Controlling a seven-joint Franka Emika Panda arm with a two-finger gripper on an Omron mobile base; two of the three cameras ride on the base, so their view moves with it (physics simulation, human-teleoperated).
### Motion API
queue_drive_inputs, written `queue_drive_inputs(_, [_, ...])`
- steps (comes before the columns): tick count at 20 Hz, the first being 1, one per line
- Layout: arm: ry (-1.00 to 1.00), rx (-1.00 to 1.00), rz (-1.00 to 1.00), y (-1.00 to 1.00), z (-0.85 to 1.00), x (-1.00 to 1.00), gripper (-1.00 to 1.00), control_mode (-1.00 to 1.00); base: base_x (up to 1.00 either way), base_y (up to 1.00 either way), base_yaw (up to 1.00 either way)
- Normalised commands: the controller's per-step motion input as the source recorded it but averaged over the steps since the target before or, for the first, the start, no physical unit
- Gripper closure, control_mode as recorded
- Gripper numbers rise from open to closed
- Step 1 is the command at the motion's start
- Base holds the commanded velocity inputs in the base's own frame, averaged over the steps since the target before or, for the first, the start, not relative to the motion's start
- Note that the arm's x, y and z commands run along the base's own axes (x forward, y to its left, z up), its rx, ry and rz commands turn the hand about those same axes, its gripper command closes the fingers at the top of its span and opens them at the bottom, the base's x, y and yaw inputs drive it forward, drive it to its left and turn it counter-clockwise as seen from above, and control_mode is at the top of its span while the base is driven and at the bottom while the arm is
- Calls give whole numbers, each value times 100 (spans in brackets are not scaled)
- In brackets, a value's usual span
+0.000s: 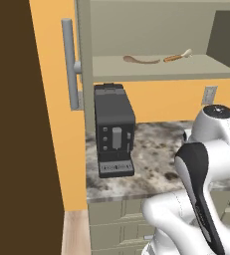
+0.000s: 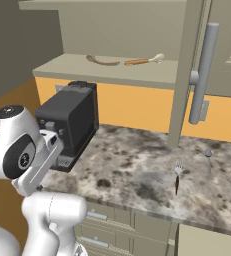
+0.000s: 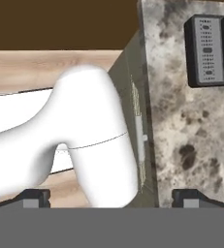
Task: Organize the utensils by type. Pick up the wooden spoons from the counter and place them in the open cabinet. Then pick up the metallic utensils from the counter and place them in the open drawer.
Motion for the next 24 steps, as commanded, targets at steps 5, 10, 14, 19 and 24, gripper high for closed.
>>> queue_drive_inputs(5, [0, 0, 0, 1, -27, -30, -100, -100, 0, 0, 0])
queue_drive_inputs(10, [0, 0, 0, 0, -5, -7, -100, 100, -51, 0, -5])
queue_drive_inputs(14, [0, 0, 0, 0, 0, 0, -100, 100, -66, -7, -16])
queue_drive_inputs(19, [0, 0, 0, 0, 0, 0, -100, 100, -50, -7, -19])
queue_drive_inputs(24, [0, 0, 0, 0, 0, 0, -100, 100, -34, -20, -28])
